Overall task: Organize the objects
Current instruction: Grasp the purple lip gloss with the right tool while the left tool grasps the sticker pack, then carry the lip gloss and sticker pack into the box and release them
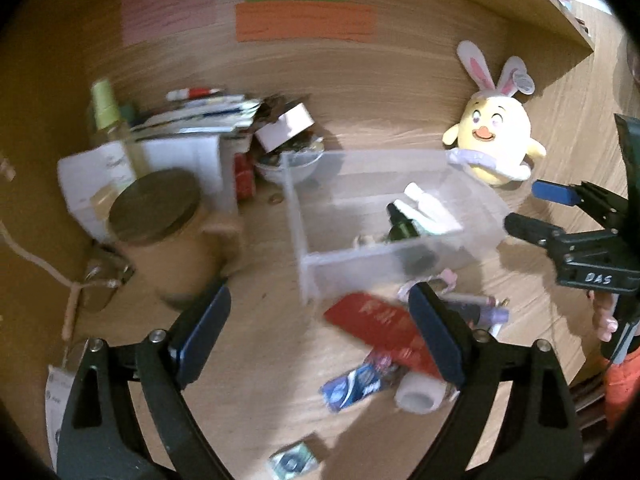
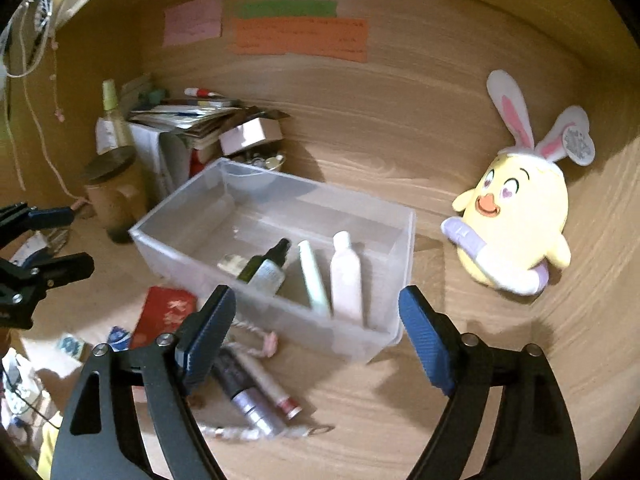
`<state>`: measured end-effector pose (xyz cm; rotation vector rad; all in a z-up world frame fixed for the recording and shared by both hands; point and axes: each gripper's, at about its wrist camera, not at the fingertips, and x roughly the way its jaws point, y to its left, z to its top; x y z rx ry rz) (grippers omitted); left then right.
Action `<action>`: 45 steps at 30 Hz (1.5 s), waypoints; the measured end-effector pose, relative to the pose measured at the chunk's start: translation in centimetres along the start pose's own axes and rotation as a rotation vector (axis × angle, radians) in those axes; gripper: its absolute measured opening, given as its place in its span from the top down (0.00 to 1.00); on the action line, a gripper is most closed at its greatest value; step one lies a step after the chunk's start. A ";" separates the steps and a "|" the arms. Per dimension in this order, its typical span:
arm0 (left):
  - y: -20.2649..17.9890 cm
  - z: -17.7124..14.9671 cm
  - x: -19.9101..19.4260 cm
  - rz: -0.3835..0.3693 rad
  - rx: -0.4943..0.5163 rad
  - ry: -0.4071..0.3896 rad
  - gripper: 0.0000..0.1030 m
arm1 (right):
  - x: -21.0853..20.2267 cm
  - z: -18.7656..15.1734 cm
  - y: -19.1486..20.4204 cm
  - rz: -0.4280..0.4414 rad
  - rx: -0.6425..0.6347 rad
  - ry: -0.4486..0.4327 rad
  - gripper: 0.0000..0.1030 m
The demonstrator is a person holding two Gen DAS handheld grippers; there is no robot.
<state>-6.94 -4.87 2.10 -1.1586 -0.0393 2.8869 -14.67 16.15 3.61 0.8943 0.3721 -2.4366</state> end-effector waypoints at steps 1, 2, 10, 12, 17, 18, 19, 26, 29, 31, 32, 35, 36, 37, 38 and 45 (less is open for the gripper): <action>0.2 -0.5 -0.2 0.003 -0.005 0.004 0.11 | -0.2 -0.3 0.1 0.007 0.006 -0.002 0.21; 0.6 -1.2 -0.3 0.009 -0.011 0.013 0.11 | -0.5 -0.6 0.3 0.015 0.012 -0.004 0.21; 2.0 -5.7 -0.2 0.046 -0.037 0.082 0.11 | -0.8 -3.8 2.2 0.064 0.021 0.022 0.21; 2.2 -6.8 -0.2 0.045 -0.054 0.097 0.11 | -0.4 -4.6 2.2 0.069 0.031 0.038 0.21; 2.3 -9.2 0.1 0.039 -0.088 0.131 0.11 | 1.3 -5.9 1.8 0.078 0.051 0.083 0.22; 2.4 -9.5 0.2 0.041 -0.092 0.134 0.11 | 1.8 -6.0 1.8 0.078 0.043 0.102 0.22; 2.4 -9.7 0.2 0.044 -0.098 0.136 0.11 | 2.2 -6.2 1.8 0.078 0.037 0.112 0.25; 2.8 -11.6 -0.3 0.014 -0.143 0.144 0.11 | 4.2 -6.3 2.6 0.113 -0.011 0.168 0.47; 2.7 -12.2 -0.4 0.012 -0.142 0.146 0.15 | 4.5 -6.2 3.0 0.134 -0.026 0.171 0.55; 2.5 -12.4 -0.3 0.017 -0.138 0.152 0.23 | 4.6 -6.1 3.5 0.133 -0.053 0.168 0.60; 2.5 -12.5 -0.2 0.017 -0.136 0.156 0.28 | 4.6 -6.1 3.8 0.133 -0.066 0.169 0.62; 2.0 -12.5 -0.2 0.031 -0.123 0.145 0.33 | 4.7 -6.0 4.7 0.139 -0.104 0.177 0.69; 1.9 -12.6 -0.2 0.034 -0.120 0.141 0.35 | 4.7 -6.1 4.9 0.127 -0.117 0.174 0.69; 1.7 -12.6 -0.1 0.036 -0.114 0.138 0.39 | 4.7 -6.1 5.1 0.120 -0.129 0.171 0.69; 1.6 -12.5 -0.1 0.042 -0.108 0.134 0.44 | 4.7 -6.1 5.2 0.117 -0.136 0.169 0.69; 1.2 -12.4 0.2 0.065 -0.102 0.106 0.61 | 4.9 -6.0 5.6 0.100 -0.176 0.181 0.69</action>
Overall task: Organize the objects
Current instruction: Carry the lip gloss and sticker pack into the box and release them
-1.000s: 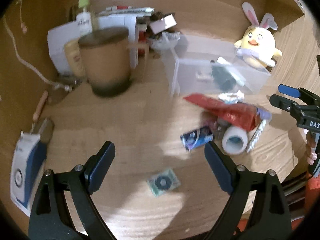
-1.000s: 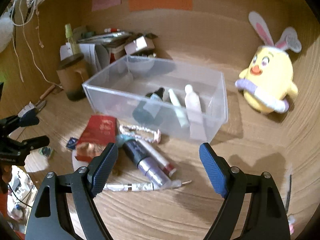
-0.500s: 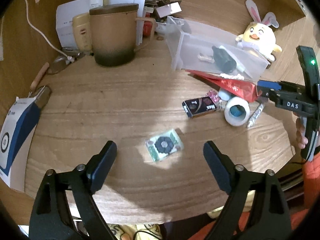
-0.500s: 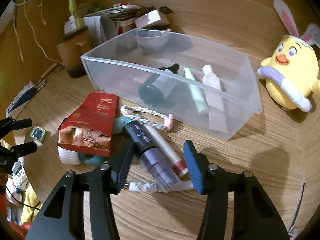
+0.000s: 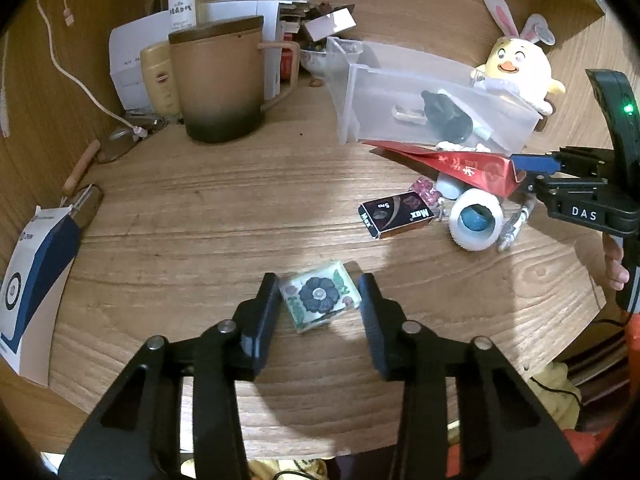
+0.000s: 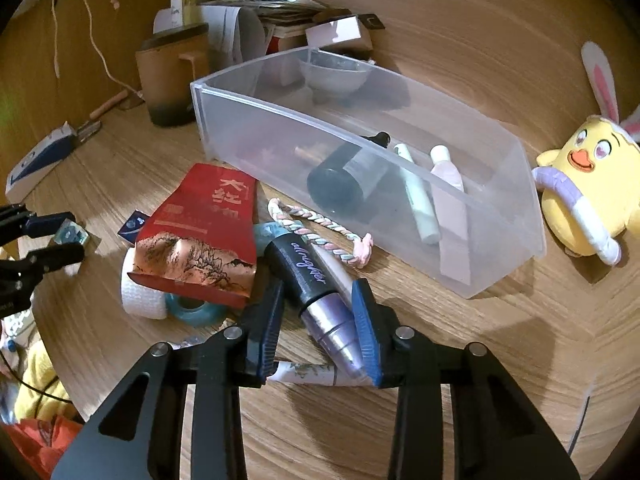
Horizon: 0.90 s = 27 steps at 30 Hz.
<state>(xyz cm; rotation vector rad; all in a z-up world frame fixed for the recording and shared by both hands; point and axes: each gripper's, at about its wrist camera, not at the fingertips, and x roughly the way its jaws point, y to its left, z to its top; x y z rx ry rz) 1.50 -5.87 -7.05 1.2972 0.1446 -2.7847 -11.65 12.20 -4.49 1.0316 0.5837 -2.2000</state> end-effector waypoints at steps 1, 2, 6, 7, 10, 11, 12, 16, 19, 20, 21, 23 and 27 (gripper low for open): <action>0.0 0.0 0.0 -0.001 -0.002 -0.002 0.61 | 0.0 0.0 0.1 -0.006 -0.008 0.000 0.69; 0.0 0.0 0.0 0.000 -0.002 -0.003 0.61 | -0.1 -0.1 0.2 -0.013 -0.016 -0.001 0.69; 0.1 0.2 0.0 -0.020 -0.016 0.001 0.61 | -0.7 -0.4 -0.2 -0.005 0.002 -0.009 0.77; 0.1 0.4 -0.1 -0.022 -0.018 -0.001 0.61 | -0.8 -0.4 -0.3 0.003 0.013 -0.011 0.80; 0.1 1.2 -0.5 -0.029 -0.022 -0.021 0.61 | -1.3 -0.5 -0.9 0.022 0.041 -0.020 0.87; 0.0 1.6 -0.7 -0.033 -0.019 -0.033 0.61 | -1.5 -0.5 -0.9 0.021 0.039 -0.021 0.87; -0.1 1.9 -0.9 -0.035 -0.015 -0.041 0.61 | -1.5 -0.6 -0.9 0.024 0.033 -0.016 0.87; -0.7 3.4 -1.3 -0.059 -0.002 -0.070 0.61 | -1.5 -0.4 -0.6 0.028 0.009 0.008 0.82; -1.2 5.0 -1.3 -0.082 0.000 -0.091 0.61 | -1.0 -0.3 -0.7 0.022 0.003 0.025 0.73; -1.3 5.5 -1.3 -0.091 -0.002 -0.096 0.61 | -0.7 -0.3 -0.7 0.019 0.002 0.031 0.73; -1.4 5.9 -1.3 -0.100 -0.002 -0.101 0.61 | -0.4 -0.3 -0.7 0.016 0.000 0.036 0.73; -1.7 7.0 -1.2 -0.117 0.000 -0.114 0.61 | -0.1 -0.2 -0.8 0.015 -0.005 0.044 0.73; -2.5 8.6 -1.0 -0.120 0.013 -0.134 0.61 | 0.2 0.0 -1.0 0.014 -0.006 0.043 0.73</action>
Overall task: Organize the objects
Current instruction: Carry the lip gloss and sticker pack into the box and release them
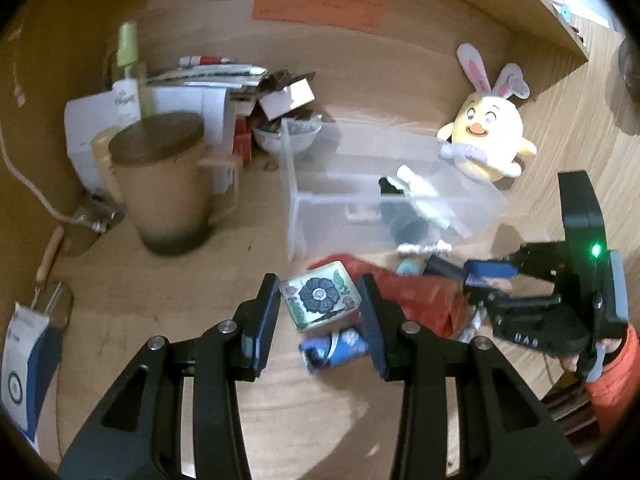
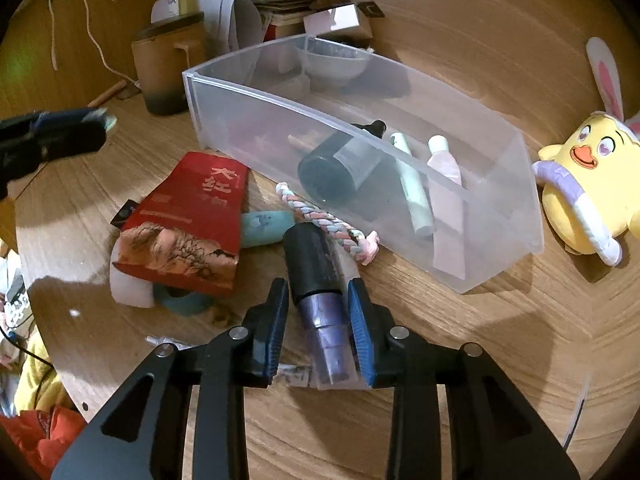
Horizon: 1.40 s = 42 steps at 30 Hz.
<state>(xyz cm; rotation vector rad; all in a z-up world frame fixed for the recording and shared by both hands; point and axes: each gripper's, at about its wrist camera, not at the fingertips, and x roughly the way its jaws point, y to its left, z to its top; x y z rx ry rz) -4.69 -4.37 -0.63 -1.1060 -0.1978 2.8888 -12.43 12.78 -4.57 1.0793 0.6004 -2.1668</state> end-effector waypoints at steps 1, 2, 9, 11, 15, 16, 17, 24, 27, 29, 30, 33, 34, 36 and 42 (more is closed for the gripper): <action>-0.2 0.4 0.1 -0.004 0.002 -0.005 0.61 | 0.1 0.0 0.0 -0.001 -0.003 -0.001 0.73; -0.2 0.7 0.2 -0.006 0.003 -0.007 0.61 | 0.1 0.0 0.0 -0.005 -0.008 -0.001 0.73; -0.8 3.2 1.3 -0.032 0.007 -0.022 0.61 | 0.8 0.5 1.2 -0.041 -0.106 0.018 0.73; -0.9 3.8 1.6 -0.035 0.010 -0.026 0.61 | 1.1 0.7 1.3 -0.026 -0.109 0.027 0.75; -1.2 5.1 2.2 -0.043 0.015 -0.034 0.61 | 1.2 0.6 0.4 0.014 -0.053 0.023 0.76; -1.3 5.5 2.4 -0.043 0.017 -0.037 0.61 | 1.1 0.5 0.1 0.022 -0.034 0.018 0.76; -1.3 5.7 2.5 -0.043 0.018 -0.039 0.61 | 0.9 0.3 -0.2 0.026 -0.018 0.012 0.76; -1.6 7.8 3.6 -0.043 0.031 -0.050 0.61 | -2.3 -0.2 -2.3 0.052 0.072 -0.075 0.77; -1.8 8.5 4.4 -0.044 0.032 -0.045 0.61 | -3.6 0.4 -3.1 0.041 0.094 -0.122 0.77; -2.0 9.0 4.9 -0.048 0.035 -0.039 0.61 | -4.4 0.9 -3.7 0.037 0.111 -0.152 0.77; -2.1 9.1 5.2 -0.048 0.038 -0.036 0.61 | -4.6 1.4 -4.1 0.035 0.123 -0.169 0.77; -2.4 9.6 6.0 -0.052 0.045 -0.022 0.61 | -5.4 2.7 -5.5 0.028 0.159 -0.215 0.77; -2.5 9.7 6.3 -0.051 0.048 -0.017 0.61 | -5.7 3.1 -6.0 0.028 0.168 -0.228 0.77; -2.7 9.9 7.0 -0.045 0.057 -0.007 0.61 | -6.2 3.7 -6.8 0.023 0.183 -0.254 0.77; -2.9 10.2 8.8 -0.046 0.068 0.031 0.61 | -6.3 6.3 -9.1 0.002 0.231 -0.296 0.77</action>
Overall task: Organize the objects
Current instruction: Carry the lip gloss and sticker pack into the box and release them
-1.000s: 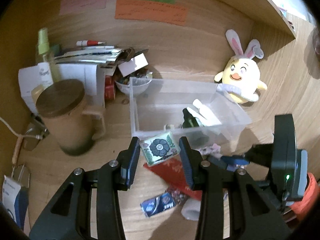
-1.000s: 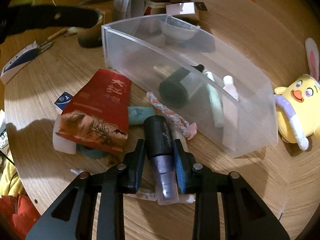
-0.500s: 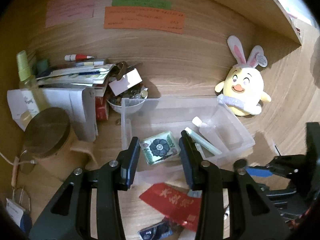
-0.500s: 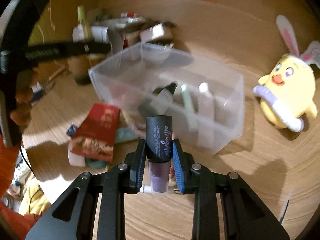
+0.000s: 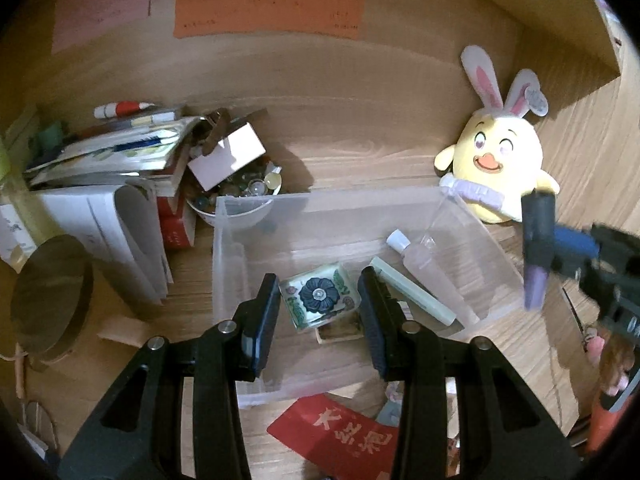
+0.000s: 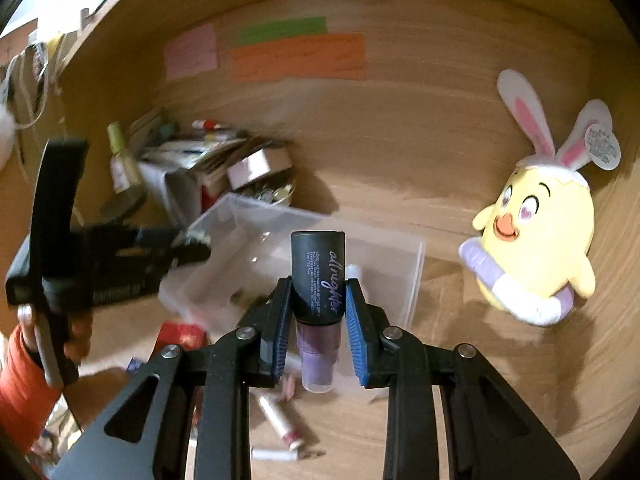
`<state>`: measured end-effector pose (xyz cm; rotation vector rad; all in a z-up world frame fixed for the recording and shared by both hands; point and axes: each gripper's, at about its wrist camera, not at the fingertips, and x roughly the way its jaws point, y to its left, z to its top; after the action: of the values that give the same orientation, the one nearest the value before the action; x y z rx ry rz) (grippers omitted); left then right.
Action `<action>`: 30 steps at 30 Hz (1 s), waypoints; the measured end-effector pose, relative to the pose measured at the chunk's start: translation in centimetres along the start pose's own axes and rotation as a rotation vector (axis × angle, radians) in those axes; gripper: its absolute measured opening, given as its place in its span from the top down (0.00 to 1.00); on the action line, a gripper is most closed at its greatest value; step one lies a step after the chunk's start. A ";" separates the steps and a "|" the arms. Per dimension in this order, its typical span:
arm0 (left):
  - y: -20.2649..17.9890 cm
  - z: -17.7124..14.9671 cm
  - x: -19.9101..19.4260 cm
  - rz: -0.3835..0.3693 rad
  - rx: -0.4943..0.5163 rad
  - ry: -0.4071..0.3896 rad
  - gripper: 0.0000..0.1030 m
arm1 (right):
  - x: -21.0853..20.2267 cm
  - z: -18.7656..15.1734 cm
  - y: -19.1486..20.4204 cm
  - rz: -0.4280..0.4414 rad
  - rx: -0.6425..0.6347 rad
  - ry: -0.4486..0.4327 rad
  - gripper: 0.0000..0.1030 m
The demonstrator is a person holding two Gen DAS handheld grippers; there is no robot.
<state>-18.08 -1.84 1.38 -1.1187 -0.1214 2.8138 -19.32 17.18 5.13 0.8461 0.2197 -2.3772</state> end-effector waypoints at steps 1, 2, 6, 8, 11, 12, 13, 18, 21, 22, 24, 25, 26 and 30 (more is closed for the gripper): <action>0.0 0.0 0.3 -0.001 0.001 0.008 0.61 | 0.3 0.3 -0.2 -0.004 0.003 0.001 0.77; 0.1 0.1 0.8 -0.002 0.000 0.020 0.61 | 0.6 0.5 -0.3 -0.010 0.005 0.004 0.77; 0.1 0.0 2.1 -0.002 0.000 0.054 0.61 | 3.0 0.9 -0.8 -0.033 0.009 0.046 0.77; 0.0 0.0 2.6 0.002 0.005 0.063 0.61 | 4.3 0.7 -0.9 -0.034 0.011 0.073 0.77; -0.3 0.0 3.1 0.007 0.017 0.066 0.61 | 6.1 0.2 -1.1 -0.039 0.011 0.117 0.77; -0.4 0.0 3.2 0.011 0.025 0.065 0.61 | 6.6 0.0 -1.1 -0.041 0.008 0.132 0.77; -0.6 0.0 3.4 0.019 0.039 0.064 0.61 | 7.1 -0.2 -1.1 -0.043 0.006 0.145 0.77; -0.9 0.1 4.4 0.041 0.077 0.085 0.61 | 9.2 -1.2 -0.5 -0.073 -0.040 0.210 0.77; -0.9 0.1 5.0 0.041 0.077 0.102 0.61 | 9.9 -1.5 -0.2 -0.084 -0.054 0.223 0.77; -0.9 0.1 5.0 0.049 0.082 0.098 0.61 | 10.0 -1.4 -0.2 -0.082 -0.054 0.226 0.77; -1.0 0.2 5.1 0.051 0.085 0.102 0.61 | 10.2 -1.4 -0.1 -0.085 -0.058 0.229 0.77; -1.1 0.3 5.1 0.049 0.084 0.102 0.61 | 10.2 -1.4 -0.1 -0.088 -0.059 0.229 0.77; -1.0 0.3 5.1 0.044 0.081 0.104 0.61 | 10.2 -1.4 -0.1 -0.088 -0.059 0.232 0.77; -0.8 0.4 5.1 0.035 0.072 0.107 0.61 | 10.6 -1.3 0.0 -0.103 -0.058 0.238 0.77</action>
<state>-21.94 -0.41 -1.72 -1.2634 0.0093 2.7563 -25.20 12.48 -2.44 1.1136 0.4356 -2.3484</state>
